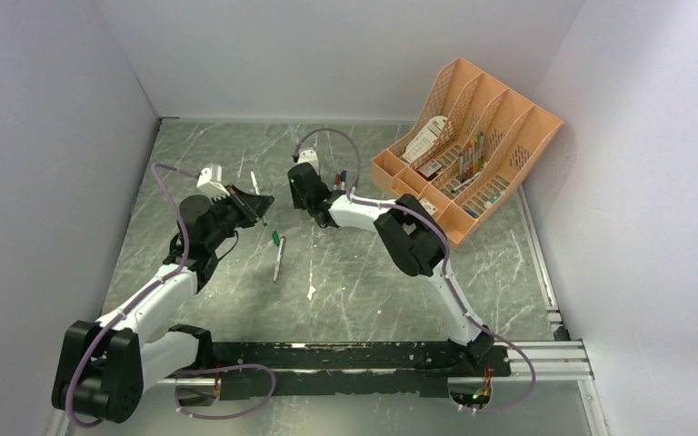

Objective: Insert the pens into the pen caps

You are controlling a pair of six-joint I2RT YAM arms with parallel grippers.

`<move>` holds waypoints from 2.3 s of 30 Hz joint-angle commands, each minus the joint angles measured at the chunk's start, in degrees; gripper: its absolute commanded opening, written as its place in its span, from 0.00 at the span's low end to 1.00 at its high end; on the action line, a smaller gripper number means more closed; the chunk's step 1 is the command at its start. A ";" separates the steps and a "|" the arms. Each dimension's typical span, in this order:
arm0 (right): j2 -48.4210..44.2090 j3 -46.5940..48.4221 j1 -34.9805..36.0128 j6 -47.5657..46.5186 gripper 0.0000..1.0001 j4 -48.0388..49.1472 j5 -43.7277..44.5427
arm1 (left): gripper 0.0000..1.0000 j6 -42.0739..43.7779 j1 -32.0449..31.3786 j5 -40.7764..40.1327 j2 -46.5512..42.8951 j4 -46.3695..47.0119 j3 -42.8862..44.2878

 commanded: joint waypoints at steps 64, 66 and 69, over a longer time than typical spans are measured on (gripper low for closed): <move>-52.16 -63.96 -17.16 30.12 0.00 74.68 -43.57 | 0.07 -19.46 -27.17 21.86 35.43 77.19 5.36; -51.94 -63.70 -17.17 30.48 0.00 75.12 -43.85 | 0.07 -19.18 -27.22 22.02 34.81 77.19 5.72; -51.83 -63.60 -17.14 30.49 0.00 75.01 -43.93 | 0.07 -18.99 -27.21 21.75 34.10 77.19 6.05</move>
